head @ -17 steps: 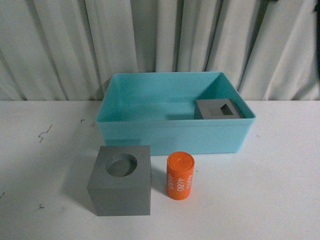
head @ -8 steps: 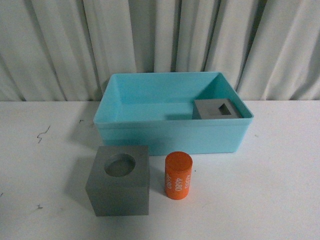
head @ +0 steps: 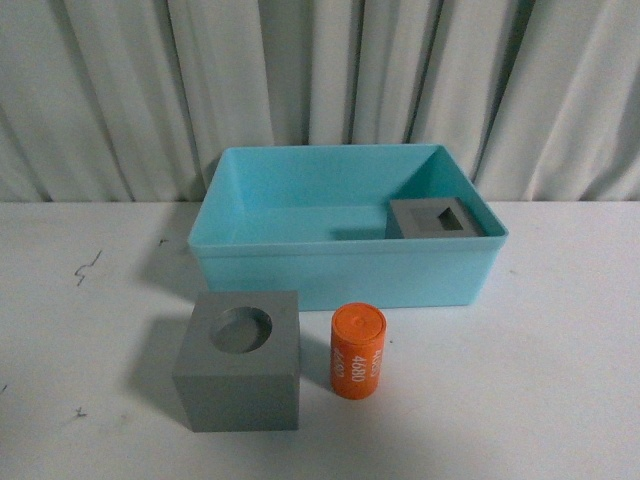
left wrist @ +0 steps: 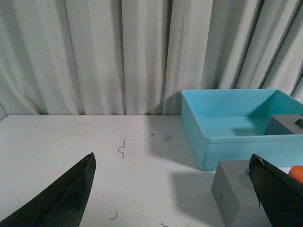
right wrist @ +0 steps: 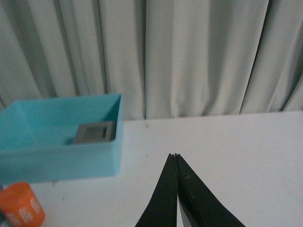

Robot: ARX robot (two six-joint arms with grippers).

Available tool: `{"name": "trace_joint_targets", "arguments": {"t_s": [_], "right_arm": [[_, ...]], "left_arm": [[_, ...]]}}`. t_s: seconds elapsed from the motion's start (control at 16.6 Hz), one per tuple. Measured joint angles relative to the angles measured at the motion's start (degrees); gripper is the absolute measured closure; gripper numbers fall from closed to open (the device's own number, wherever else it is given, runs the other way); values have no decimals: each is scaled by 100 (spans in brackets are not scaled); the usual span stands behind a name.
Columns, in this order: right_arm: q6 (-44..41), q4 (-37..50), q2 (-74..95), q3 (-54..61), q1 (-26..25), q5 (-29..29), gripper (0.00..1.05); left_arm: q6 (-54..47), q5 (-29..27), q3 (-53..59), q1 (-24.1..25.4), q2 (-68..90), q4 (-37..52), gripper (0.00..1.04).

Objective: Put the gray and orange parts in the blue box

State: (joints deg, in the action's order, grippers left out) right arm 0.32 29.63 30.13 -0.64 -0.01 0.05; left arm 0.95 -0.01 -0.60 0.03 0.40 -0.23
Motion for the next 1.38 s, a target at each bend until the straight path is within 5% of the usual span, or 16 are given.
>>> {"name": "trace_joint_targets", "arguments": {"t_s": [1.38], "right_arm": [[0, -2026, -2072, 0, 0, 2, 103]], "left_arm": [[0, 0, 0, 0, 0, 2, 7]]}}
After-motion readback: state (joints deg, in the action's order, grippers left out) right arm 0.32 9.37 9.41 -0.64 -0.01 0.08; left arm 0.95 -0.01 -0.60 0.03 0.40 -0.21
